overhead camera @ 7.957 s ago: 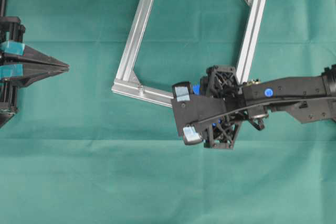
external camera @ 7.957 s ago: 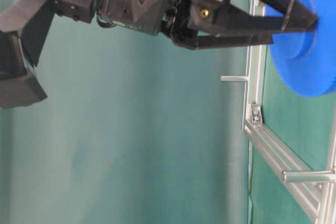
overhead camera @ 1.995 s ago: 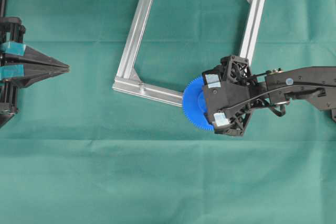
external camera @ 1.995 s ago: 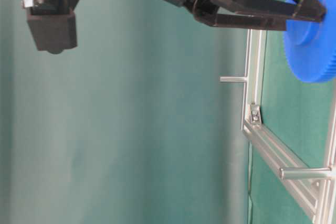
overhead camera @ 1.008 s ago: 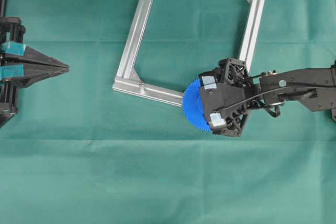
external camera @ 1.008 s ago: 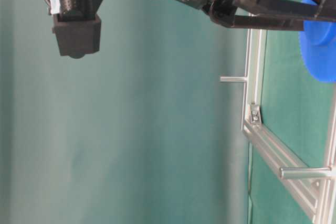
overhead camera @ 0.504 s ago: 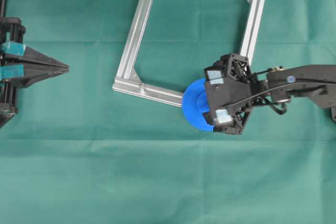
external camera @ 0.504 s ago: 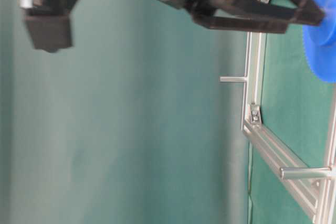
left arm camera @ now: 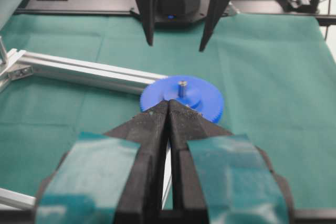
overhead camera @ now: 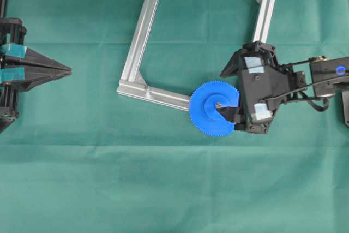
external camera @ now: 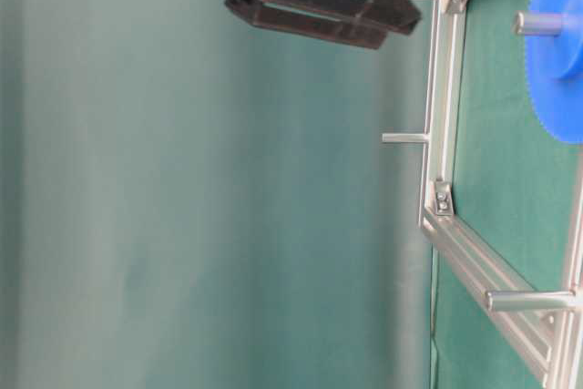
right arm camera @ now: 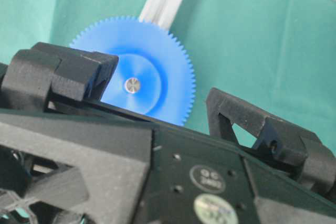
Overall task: Find the location of the shaft and insert the gear.
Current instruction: 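Open the right gripper and withdraw it to the right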
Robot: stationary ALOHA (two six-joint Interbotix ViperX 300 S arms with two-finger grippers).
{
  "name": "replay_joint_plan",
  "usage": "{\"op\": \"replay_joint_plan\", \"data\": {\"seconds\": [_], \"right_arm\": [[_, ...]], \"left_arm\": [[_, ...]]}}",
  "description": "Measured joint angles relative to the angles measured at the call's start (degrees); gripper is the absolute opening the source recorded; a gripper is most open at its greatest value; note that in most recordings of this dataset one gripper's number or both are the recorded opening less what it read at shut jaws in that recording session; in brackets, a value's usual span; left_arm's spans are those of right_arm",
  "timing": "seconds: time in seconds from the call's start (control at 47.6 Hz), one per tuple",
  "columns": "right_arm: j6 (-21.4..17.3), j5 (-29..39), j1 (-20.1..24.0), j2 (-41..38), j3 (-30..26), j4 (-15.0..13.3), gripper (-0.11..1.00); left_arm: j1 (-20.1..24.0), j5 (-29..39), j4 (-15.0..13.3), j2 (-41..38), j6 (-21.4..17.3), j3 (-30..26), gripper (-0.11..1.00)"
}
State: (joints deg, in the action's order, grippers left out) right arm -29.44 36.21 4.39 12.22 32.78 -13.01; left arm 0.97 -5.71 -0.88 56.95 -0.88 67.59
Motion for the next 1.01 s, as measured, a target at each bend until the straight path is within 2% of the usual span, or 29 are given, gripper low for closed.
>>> {"op": "replay_joint_plan", "data": {"seconds": [0.462, 1.008], "right_arm": [[0.00, 0.00, 0.00, 0.70, 0.44, -0.18, 0.86], [-0.09, -2.29, 0.00, 10.72, 8.79, 0.09, 0.86]], "left_arm": [[0.00, 0.35, -0.09, 0.00, 0.09, -0.09, 0.01], [0.00, 0.44, -0.09, 0.00, 0.09, 0.00, 0.01]]}}
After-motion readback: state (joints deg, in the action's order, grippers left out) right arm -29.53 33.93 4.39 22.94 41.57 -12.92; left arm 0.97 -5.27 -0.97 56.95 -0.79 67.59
